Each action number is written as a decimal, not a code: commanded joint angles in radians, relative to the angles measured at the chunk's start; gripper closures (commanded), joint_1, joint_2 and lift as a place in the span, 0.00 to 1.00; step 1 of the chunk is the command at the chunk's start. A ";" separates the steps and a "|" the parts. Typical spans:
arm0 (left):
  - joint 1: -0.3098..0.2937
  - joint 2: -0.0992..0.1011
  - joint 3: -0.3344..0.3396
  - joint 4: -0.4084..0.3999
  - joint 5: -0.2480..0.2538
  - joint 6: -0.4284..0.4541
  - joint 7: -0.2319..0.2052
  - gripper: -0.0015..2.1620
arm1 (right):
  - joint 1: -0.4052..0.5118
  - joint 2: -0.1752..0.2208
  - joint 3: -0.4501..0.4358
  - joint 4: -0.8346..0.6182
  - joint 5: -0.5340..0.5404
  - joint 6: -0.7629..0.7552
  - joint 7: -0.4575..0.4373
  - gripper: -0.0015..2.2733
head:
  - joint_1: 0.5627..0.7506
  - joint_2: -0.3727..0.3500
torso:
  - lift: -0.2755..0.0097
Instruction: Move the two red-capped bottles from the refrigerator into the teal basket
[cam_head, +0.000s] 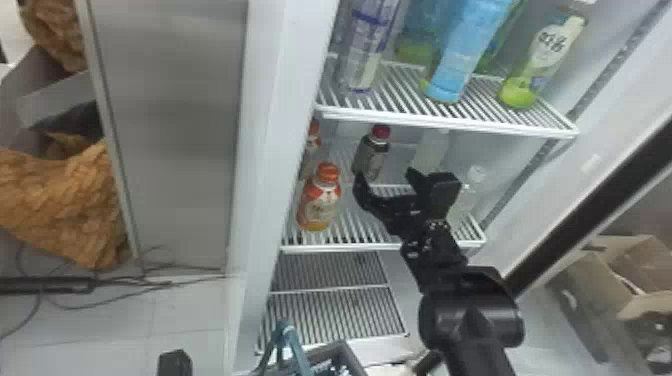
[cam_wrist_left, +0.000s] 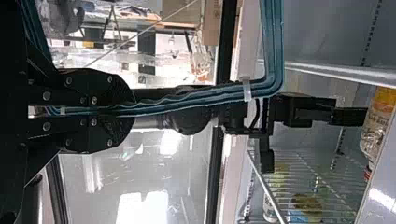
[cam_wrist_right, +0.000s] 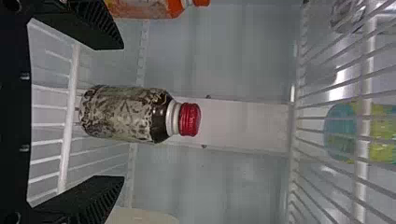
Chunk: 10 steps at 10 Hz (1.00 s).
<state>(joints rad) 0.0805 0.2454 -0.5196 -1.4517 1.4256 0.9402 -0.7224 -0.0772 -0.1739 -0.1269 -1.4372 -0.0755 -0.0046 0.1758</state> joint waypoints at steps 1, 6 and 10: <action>-0.002 0.000 -0.005 0.000 0.000 -0.003 0.000 0.50 | -0.033 -0.001 0.015 0.037 -0.014 0.002 -0.007 0.00 | 0.70 0.03 | 0.17; -0.005 -0.002 -0.011 0.000 0.004 -0.003 0.000 0.50 | -0.119 -0.007 0.035 0.130 -0.024 0.000 -0.050 0.00 | 0.70 0.03 | 0.17; -0.017 0.000 -0.029 0.000 0.012 -0.003 0.006 0.50 | -0.198 -0.019 0.079 0.236 -0.080 0.000 -0.050 0.00 | 0.70 0.03 | 0.17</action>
<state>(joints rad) 0.0655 0.2440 -0.5458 -1.4517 1.4347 0.9375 -0.7172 -0.2628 -0.1909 -0.0586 -1.2171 -0.1435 -0.0050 0.1259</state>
